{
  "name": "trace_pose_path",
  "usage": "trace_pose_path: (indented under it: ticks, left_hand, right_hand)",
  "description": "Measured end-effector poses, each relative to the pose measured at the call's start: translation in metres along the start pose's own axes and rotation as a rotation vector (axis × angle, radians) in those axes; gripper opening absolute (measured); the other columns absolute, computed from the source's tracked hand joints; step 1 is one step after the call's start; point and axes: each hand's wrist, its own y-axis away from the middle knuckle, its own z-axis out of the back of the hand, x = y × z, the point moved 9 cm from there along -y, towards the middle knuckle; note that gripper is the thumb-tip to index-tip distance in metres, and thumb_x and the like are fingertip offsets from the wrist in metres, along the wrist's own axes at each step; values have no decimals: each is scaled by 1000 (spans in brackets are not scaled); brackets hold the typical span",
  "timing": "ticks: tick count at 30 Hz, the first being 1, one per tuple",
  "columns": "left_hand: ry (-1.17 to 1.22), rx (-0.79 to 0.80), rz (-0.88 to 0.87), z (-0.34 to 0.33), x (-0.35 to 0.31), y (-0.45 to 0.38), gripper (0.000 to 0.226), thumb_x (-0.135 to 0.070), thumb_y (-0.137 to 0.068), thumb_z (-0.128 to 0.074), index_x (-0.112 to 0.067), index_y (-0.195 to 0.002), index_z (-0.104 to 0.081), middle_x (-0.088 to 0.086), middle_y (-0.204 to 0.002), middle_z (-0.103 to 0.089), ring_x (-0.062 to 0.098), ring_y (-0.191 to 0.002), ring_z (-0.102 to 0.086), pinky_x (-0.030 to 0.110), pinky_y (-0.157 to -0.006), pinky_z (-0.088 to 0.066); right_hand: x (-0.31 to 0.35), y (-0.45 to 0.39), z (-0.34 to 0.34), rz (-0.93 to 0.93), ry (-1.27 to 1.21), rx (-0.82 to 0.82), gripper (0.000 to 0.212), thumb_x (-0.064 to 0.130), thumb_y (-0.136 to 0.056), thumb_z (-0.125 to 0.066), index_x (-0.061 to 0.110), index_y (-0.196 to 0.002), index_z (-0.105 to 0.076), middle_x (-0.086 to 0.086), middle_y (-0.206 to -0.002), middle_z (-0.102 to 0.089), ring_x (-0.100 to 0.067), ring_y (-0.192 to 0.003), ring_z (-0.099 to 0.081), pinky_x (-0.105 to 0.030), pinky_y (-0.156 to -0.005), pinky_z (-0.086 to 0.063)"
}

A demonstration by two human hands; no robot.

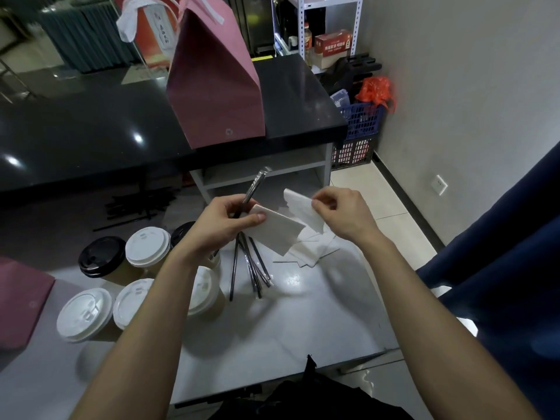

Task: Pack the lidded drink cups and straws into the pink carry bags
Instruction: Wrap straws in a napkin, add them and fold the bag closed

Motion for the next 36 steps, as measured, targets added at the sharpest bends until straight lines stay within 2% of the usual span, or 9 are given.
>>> trace_pose_path:
  ticks: [4,9,13,15,19,23,27,31,36]
  left_hand:
    - [42,-64,-8,-3,-2,-3,21,-18,-93,-86,-16,-114,-82,-20,-97,-78,-8,-64,-62,6,-58,-44]
    - [149,-113,-14,-4,2,-7,17,-20,-90,-90,-17,-105,-83,-18,-146,-69,-11,-68,-62,3,-62,-45]
    - [292,-136,3,-4,-2,-7,45,-28,-85,-89,-8,-125,-79,-2,-135,-76,-6,-55,-56,9,-51,-39]
    - [330,-109,4,-7,-5,-7,41,-27,-87,-88,-9,-123,-80,-4,-108,-81,-2,-51,-43,15,-48,-32]
    - [331,-172,29,-10,-3,-6,18,-24,-93,-86,-12,-105,-80,-15,-61,-53,4,-48,-35,18,-47,-30]
    - [361,-334,80,-4,4,-1,15,-20,-97,-83,-9,-106,-80,-17,-61,-62,-2,-49,-52,12,-49,-40]
    - [335,-401,133,11,2,4,31,-36,-96,-84,-16,-118,-75,-9,-90,-74,-3,-56,-56,12,-54,-43]
    - [447,-489,203,40,4,12,32,-40,-116,-50,-12,-110,-64,9,-106,-69,9,-57,-50,21,-48,-37]
    - [587,-515,117,56,-2,28,33,-33,-115,-54,-12,-100,-76,7,-88,-68,18,-78,-63,32,-77,-56]
  right_hand:
    - [3,0,-9,-30,-221,41,10,27,-103,-72,24,-102,-81,14,-92,-78,-4,-89,-72,-25,-85,-58]
    - [16,1,-15,-49,-540,64,16,21,-107,-67,17,-95,-77,8,-80,-75,-8,-76,-67,-26,-74,-58]
    - [27,1,-20,-35,-680,149,18,20,-107,-67,18,-92,-76,6,-82,-72,-9,-77,-64,-24,-74,-56]
    - [31,2,-24,-27,-688,170,18,18,-107,-68,19,-91,-76,7,-82,-71,-7,-77,-63,-22,-73,-55]
    - [35,5,-29,-48,-773,165,18,22,-108,-66,15,-96,-77,4,-84,-70,-9,-78,-64,-24,-73,-57]
    - [41,12,-43,-65,-787,239,20,19,-99,-79,4,-112,-74,-1,-90,-78,-15,-86,-74,-32,-76,-62]
    - [42,5,-39,-88,-582,63,5,6,-98,-74,7,-103,-76,-9,-89,-78,-21,-83,-72,-48,-82,-60]
    - [54,-9,-31,-84,-365,-74,10,17,-95,-70,8,-94,-72,-20,-89,-74,-40,-88,-70,-54,-78,-58]
    - [103,-10,-68,40,-333,41,3,21,-96,-72,21,-95,-76,4,-79,-75,-15,-77,-71,-41,-69,-58]
